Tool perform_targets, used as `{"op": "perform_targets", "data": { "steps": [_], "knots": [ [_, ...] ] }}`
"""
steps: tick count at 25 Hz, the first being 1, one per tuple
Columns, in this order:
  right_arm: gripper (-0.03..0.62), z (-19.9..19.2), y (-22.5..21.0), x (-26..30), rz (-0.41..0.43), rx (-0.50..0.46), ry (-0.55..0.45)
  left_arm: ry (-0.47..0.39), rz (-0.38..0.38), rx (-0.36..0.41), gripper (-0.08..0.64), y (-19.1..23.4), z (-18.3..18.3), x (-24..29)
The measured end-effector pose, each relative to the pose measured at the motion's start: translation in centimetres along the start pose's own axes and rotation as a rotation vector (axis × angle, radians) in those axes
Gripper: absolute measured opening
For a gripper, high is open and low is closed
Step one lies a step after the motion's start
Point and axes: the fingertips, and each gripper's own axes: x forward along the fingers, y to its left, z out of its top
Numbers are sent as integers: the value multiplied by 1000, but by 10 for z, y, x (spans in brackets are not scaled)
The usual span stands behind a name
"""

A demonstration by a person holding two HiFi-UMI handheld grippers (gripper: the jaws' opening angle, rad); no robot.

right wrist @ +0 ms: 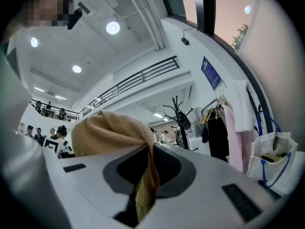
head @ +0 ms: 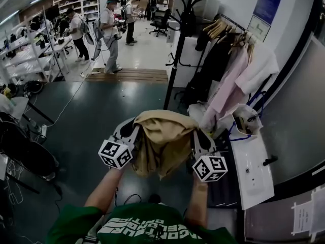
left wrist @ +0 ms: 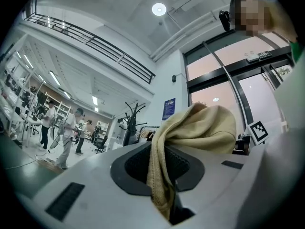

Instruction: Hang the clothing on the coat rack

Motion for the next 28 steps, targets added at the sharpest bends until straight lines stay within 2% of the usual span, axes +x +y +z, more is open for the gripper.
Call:
{"op": "perform_targets", "data": {
  "steps": [10,28],
  "knots": [
    [41,-2,-46,12,25,27,5,1,26,2,48,-14,-15,39],
    [41,-11,-72,42,48,19,47,11,51,-43,48,1,-36,72]
  ]
}}
